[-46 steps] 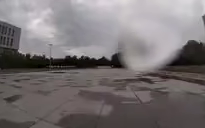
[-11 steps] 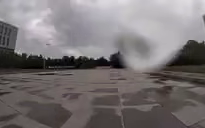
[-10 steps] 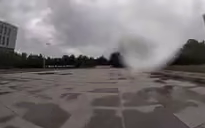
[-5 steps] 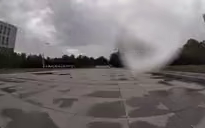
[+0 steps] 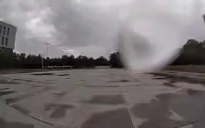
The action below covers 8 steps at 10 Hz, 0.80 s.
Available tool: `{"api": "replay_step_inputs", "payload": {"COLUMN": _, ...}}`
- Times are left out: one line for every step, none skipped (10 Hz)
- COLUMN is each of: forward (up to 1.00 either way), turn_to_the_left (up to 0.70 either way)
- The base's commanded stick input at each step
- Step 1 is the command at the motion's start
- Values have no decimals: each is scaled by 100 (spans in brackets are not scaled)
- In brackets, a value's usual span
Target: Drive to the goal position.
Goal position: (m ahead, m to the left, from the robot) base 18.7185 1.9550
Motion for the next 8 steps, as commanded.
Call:
{"api": "replay_step_inputs", "payload": {"forward": 70, "turn_to_the_left": 0}}
{"api": "replay_step_inputs", "payload": {"forward": 70, "turn_to_the_left": 0}}
{"api": "replay_step_inputs", "payload": {"forward": 70, "turn_to_the_left": 0}}
{"api": "replay_step_inputs", "payload": {"forward": 70, "turn_to_the_left": 0}}
{"api": "replay_step_inputs", "payload": {"forward": 70, "turn_to_the_left": 0}}
{"api": "replay_step_inputs", "payload": {"forward": 70, "turn_to_the_left": 0}}
{"api": "replay_step_inputs", "payload": {"forward": 70, "turn_to_the_left": 0}}
{"api": "replay_step_inputs", "payload": {"forward": 70, "turn_to_the_left": 0}}
